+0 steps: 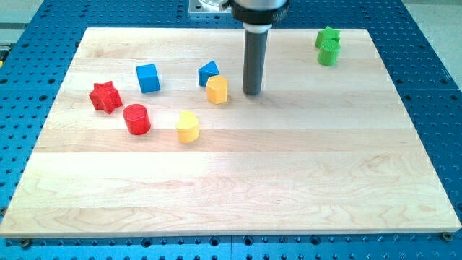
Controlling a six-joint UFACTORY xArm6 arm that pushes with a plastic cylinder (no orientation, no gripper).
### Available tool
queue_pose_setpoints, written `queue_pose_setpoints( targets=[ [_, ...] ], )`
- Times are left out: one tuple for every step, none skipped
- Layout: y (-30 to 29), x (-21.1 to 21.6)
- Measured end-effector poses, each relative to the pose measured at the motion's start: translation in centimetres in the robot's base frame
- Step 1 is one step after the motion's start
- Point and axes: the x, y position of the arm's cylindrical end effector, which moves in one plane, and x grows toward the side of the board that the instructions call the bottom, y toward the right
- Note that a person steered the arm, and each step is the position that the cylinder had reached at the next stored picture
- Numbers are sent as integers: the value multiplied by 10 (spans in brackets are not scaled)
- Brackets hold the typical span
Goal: Move the green star horizontally to the blue triangle
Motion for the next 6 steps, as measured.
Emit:
queue_pose_setpoints(
  targets=[
    [-42,-3],
    [-27,-26],
    [-21,-52],
    [67,-7],
    [206,8],
    [247,-59]
  ],
)
